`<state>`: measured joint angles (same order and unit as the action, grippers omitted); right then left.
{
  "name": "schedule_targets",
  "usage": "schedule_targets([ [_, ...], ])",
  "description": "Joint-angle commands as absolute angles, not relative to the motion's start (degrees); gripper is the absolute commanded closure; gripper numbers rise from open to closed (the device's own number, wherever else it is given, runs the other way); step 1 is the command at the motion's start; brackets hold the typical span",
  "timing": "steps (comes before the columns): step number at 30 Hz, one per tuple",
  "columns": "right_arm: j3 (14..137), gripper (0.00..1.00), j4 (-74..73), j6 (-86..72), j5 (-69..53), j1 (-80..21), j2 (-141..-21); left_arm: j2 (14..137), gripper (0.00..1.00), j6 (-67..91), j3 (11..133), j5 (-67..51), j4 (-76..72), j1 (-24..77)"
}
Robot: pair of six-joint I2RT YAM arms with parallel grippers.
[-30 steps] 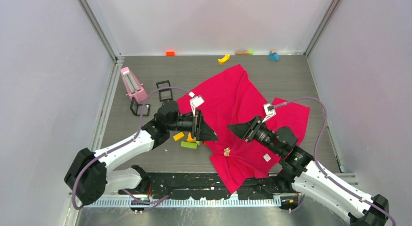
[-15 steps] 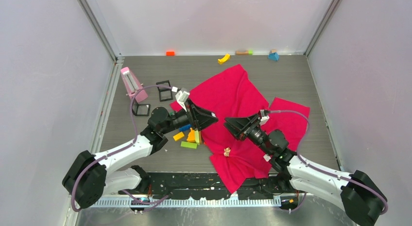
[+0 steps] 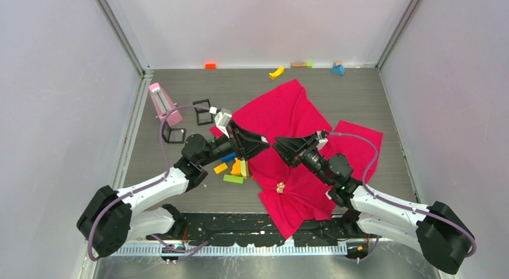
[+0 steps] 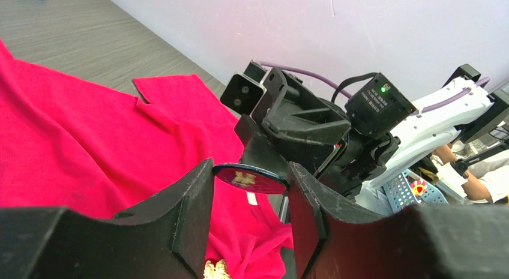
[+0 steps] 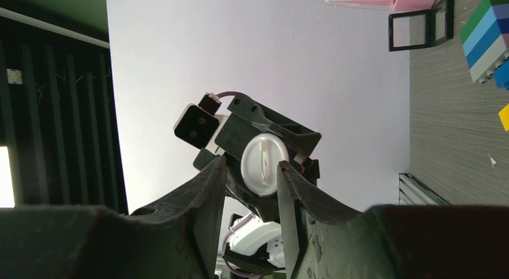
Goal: Pin the brooch onto the clothing
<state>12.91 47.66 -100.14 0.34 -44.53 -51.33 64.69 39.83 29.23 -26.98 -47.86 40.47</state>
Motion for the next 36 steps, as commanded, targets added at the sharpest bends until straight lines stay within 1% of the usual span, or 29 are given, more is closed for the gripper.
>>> schedule_targets([
  [1,16.5,0.58,49.4,-102.0,0.8,-44.8,-53.0,64.1,0.55,37.9,28.5,-25.6,-52.0,41.0],
  [6,17.4,0.59,47.9,-102.4,-1.0,-45.0,-54.1,64.6,0.55,37.7,28.6,-25.1,-53.0,41.3],
  [12,15.3,0.60,45.8,-103.2,2.5,-45.5,-53.1,64.8,0.56,37.2,28.9,-24.8,-53.2,41.6],
  [18,15.6,0.61,45.1,-103.2,2.3,-45.8,-53.5,66.1,0.56,36.9,29.9,-24.8,-54.1,41.7],
  [23,15.8,0.61,47.5,-103.9,1.8,-46.0,-54.6,67.9,0.56,37.2,30.2,-25.0,-55.7,42.7],
  [29,16.2,0.64,49.7,-105.2,1.3,-46.3,-55.7,69.1,0.56,36.4,29.8,-24.2,-56.6,43.6],
  [31,15.9,0.68,49.9,-105.5,1.6,-46.3,-55.3,69.1,0.56,36.2,29.4,-24.1,-56.6,43.8],
  [33,15.2,0.73,49.8,-105.7,2.3,-46.4,-54.7,68.8,0.56,36.0,28.7,-23.9,-56.6,43.9],
  [35,14.5,0.80,49.5,-106.0,3.1,-46.3,-54.0,68.4,0.57,36.0,28.0,-23.6,-56.6,43.9],
  [36,14.0,0.82,49.2,-106.0,3.8,-46.3,-53.7,68.2,0.56,35.9,27.7,-23.5,-56.5,43.9],
])
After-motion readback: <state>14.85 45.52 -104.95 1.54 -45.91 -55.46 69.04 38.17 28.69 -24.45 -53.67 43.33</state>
